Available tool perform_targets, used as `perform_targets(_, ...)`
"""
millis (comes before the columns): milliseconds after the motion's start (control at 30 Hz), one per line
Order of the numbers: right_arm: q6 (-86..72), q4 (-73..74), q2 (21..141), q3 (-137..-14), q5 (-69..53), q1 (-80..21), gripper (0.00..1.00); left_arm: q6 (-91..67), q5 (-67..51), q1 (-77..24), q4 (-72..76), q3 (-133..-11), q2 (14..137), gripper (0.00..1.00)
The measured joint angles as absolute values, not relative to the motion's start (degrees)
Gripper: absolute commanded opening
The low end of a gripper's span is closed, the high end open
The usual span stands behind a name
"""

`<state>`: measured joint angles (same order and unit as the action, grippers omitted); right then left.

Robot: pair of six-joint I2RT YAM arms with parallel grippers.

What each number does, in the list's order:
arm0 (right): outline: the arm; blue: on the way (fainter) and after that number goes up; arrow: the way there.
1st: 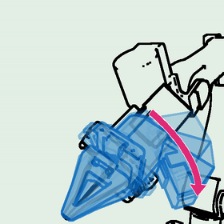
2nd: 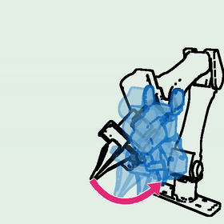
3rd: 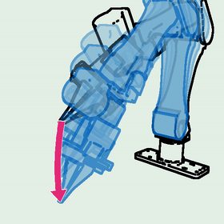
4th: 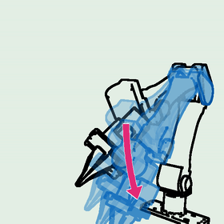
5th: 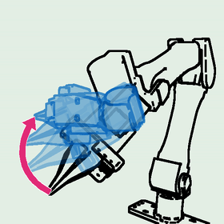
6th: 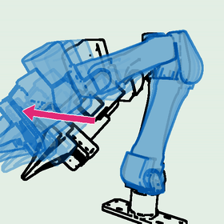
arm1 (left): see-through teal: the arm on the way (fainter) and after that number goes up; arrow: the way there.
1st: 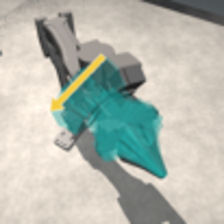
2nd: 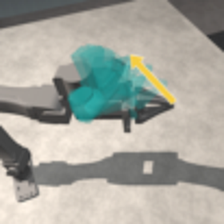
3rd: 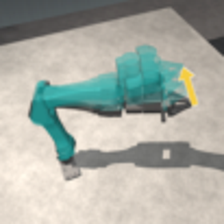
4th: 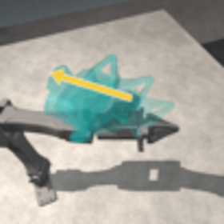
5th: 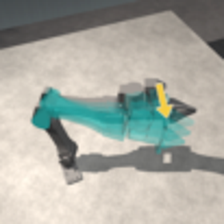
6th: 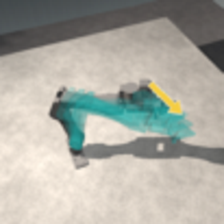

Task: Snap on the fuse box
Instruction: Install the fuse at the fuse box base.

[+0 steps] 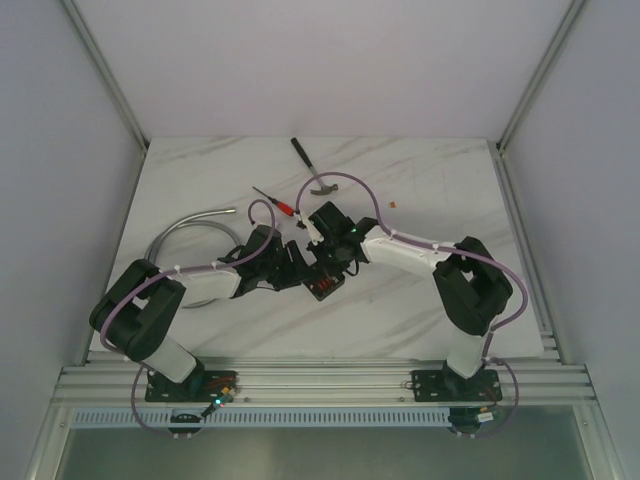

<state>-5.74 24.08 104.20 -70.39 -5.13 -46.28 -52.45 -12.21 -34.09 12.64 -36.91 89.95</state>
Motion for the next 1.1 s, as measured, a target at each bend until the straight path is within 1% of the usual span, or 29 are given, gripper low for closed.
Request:
perform_targets(333, -5.61, 25.5, 104.84, -71.53, -4.16, -46.72, 0.0, -52.53, -12.27, -34.09, 12.86, -36.77, 89.95, 0.62)
perform_targets(533, -4.45, 22.85, 102.26, -69.06, -4.56, -46.72, 0.06, -52.82, -12.38, -34.39, 12.93, -36.77, 89.84, 0.62)
perform_targets(733, -4.21, 23.86, 99.02, -66.24, -4.71, -46.74, 0.13, -53.12, -12.67, -35.94, 13.06, -36.62, 89.71, 0.62)
perform_targets(1100, -4.89, 24.01, 96.07, -65.25, -5.85, -46.74, 0.13, -53.49, -12.67, -36.14, 13.19, -36.56, 89.56, 0.62)
